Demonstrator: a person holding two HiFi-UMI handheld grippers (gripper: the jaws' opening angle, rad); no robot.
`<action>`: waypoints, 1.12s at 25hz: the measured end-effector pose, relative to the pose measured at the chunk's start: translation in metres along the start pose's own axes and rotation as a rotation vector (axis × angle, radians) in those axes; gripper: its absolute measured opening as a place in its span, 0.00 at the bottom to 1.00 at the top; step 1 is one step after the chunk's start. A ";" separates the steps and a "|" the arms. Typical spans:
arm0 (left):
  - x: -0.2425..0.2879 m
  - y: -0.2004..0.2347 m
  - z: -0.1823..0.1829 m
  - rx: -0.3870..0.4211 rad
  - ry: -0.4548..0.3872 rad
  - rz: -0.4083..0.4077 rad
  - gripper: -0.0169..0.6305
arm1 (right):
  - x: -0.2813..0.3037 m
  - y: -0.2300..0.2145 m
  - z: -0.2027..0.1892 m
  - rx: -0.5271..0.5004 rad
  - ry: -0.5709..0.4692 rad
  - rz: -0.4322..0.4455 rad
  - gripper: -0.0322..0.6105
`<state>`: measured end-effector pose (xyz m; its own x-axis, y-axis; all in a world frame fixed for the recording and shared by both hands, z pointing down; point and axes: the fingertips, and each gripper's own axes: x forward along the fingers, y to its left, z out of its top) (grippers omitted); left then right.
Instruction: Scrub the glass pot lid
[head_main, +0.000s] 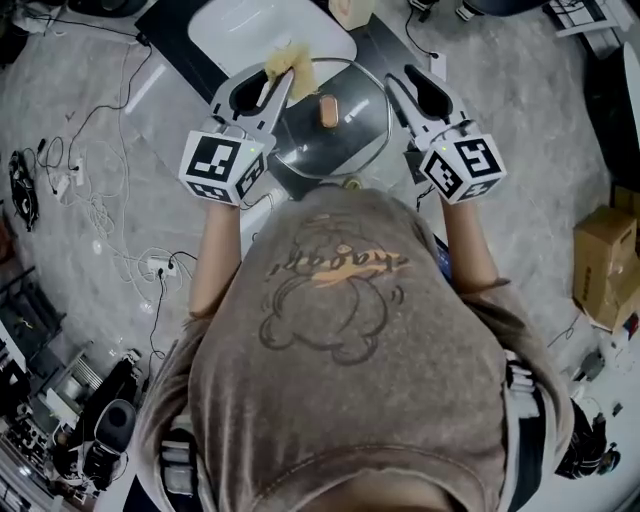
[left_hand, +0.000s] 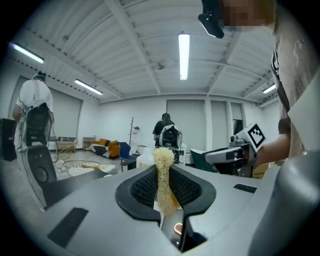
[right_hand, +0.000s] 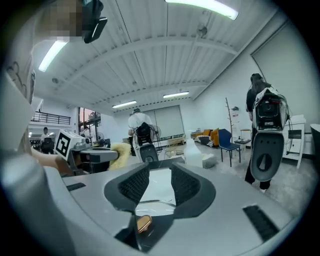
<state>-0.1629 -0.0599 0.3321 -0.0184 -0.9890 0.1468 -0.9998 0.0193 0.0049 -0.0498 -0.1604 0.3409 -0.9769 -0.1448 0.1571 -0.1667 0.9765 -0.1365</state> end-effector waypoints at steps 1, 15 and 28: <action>-0.001 0.001 -0.001 -0.009 -0.021 0.017 0.13 | 0.000 -0.003 0.000 0.001 -0.015 -0.025 0.22; -0.004 -0.007 -0.045 -0.080 -0.024 0.070 0.13 | 0.003 0.001 -0.041 0.004 -0.018 -0.120 0.05; -0.012 0.002 -0.076 -0.129 0.008 0.141 0.13 | 0.007 0.000 -0.073 -0.001 0.034 -0.129 0.05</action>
<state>-0.1638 -0.0372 0.4060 -0.1578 -0.9739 0.1629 -0.9780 0.1769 0.1103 -0.0472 -0.1502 0.4132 -0.9422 -0.2639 0.2062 -0.2906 0.9503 -0.1116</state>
